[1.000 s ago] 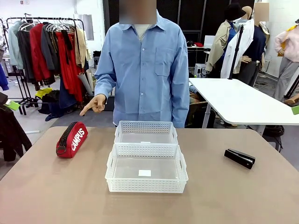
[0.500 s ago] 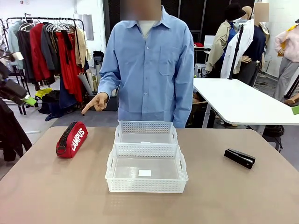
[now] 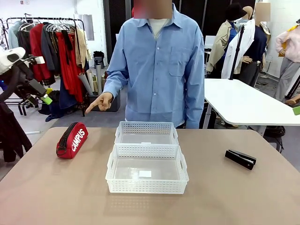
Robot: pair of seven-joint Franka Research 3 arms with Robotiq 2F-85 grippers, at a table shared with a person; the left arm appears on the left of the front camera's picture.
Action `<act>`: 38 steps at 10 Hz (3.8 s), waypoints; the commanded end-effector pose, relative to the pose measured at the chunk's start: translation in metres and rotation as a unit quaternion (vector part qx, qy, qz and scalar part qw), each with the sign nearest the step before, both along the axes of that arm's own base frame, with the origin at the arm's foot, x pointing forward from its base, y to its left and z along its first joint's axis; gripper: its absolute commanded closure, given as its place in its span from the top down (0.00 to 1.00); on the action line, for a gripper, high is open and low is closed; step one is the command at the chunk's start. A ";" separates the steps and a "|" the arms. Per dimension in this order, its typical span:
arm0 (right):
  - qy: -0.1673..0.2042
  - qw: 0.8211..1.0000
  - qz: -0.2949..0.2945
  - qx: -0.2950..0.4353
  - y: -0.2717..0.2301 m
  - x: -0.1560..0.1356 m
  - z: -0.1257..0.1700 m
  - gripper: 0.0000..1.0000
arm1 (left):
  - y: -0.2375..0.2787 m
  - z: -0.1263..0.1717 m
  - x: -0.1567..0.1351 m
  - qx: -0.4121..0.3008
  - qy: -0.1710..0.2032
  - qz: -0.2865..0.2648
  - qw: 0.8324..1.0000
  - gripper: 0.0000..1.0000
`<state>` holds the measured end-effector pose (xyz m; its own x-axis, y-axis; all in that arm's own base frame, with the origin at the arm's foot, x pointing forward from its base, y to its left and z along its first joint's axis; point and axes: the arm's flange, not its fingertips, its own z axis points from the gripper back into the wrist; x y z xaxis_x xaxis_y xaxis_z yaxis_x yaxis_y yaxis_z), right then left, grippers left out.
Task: Distribute items into two baskets.
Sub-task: Pick up the Pencil pouch that the person points to.
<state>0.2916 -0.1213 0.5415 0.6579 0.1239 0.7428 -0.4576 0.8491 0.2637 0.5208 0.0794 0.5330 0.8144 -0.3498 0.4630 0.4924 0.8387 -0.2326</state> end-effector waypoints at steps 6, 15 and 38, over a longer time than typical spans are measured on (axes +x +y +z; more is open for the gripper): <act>-0.003 1.000 0.004 0.008 -0.001 -0.001 0.000 1.00 | -0.033 -0.020 0.065 0.063 0.063 0.038 0.995 1.00; -0.003 1.000 0.004 0.008 -0.001 -0.001 0.000 1.00 | -0.073 -0.077 0.092 0.139 0.121 0.056 0.981 1.00; -0.003 1.000 0.004 0.008 -0.001 -0.001 0.000 1.00 | -0.092 -0.182 0.103 0.152 0.168 0.055 0.973 0.25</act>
